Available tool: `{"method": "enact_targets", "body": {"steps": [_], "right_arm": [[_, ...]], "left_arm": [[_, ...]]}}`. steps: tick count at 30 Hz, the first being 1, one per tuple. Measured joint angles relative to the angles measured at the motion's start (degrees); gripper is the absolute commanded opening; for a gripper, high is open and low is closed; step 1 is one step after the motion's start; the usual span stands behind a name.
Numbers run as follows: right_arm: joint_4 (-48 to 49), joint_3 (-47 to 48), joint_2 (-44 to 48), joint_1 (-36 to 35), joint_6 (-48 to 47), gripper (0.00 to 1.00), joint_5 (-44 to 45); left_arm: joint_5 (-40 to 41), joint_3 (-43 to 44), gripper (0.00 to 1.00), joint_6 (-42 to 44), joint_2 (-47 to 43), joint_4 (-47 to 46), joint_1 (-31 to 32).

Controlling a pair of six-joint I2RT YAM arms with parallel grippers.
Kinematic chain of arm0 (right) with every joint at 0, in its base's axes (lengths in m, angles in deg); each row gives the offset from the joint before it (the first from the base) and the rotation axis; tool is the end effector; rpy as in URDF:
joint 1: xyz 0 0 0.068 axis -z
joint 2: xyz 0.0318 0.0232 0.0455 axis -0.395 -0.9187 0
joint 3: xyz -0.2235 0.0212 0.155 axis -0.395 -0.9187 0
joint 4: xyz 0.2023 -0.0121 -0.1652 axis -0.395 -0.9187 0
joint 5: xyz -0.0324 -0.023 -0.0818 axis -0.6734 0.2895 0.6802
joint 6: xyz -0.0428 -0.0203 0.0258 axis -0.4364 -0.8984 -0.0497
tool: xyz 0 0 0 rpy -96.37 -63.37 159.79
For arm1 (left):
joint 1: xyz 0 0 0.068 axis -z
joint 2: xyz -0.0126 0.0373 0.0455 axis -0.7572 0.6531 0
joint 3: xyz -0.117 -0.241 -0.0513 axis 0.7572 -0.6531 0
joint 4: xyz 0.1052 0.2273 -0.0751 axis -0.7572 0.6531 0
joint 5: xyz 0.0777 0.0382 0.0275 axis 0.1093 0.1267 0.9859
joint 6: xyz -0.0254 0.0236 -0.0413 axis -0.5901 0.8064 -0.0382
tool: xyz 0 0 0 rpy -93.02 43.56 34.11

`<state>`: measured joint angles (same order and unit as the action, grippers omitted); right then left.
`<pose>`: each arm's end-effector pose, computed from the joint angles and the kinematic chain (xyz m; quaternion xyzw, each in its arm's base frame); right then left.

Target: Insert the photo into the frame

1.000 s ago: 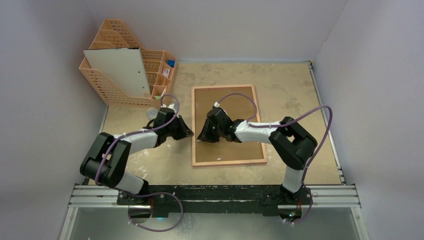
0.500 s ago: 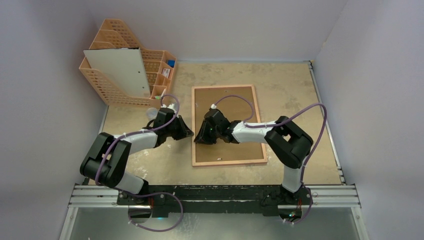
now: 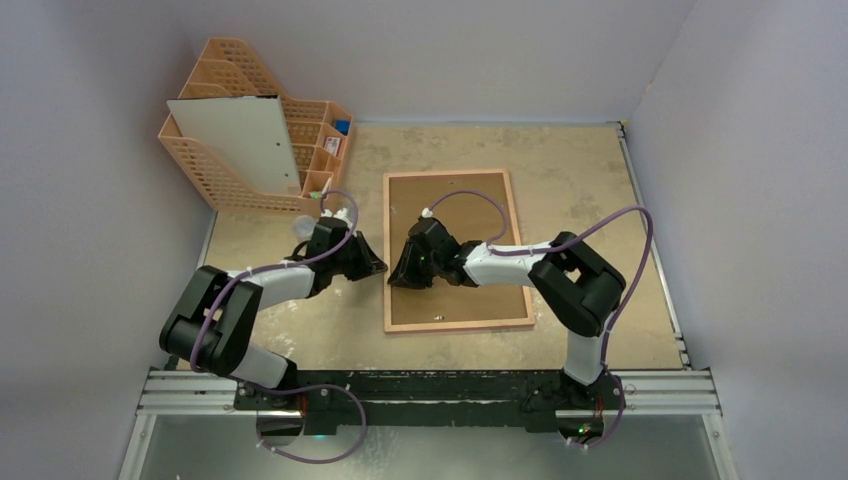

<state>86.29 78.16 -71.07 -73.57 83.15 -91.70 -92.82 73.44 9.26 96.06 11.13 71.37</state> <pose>0.2474 0.3033 0.1559 0.0758 0.9004 0.3795 0.1990 0.2448 -0.1103 0.1401 -0.1381 0.9006 -0.3267 0.2513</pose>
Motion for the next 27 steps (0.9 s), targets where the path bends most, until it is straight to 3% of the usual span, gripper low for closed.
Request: {"method": "enact_targets", "body": {"steps": [10,21,25,27], "right_arm": [[1.44,-0.52,-0.02,0.0,-0.02,0.29,-0.42],[15.76,-8.35,1.84,-0.39,3.04,0.27,-0.24],[19.78,-13.16,6.27,-0.72,5.77,0.3,1.95],[20.11,-15.43,10.12,-0.81,7.61,0.34,3.61]], "left_arm": [[-0.02,-0.33,0.0,-0.9,-0.02,-0.44,-0.04],[-0.42,-0.68,0.0,-1.25,-0.13,-0.85,0.02],[-1.49,-1.07,0.0,-2.05,-0.13,-1.07,0.11],[-2.47,-1.4,0.06,-2.43,-0.13,-1.33,0.17]]}}
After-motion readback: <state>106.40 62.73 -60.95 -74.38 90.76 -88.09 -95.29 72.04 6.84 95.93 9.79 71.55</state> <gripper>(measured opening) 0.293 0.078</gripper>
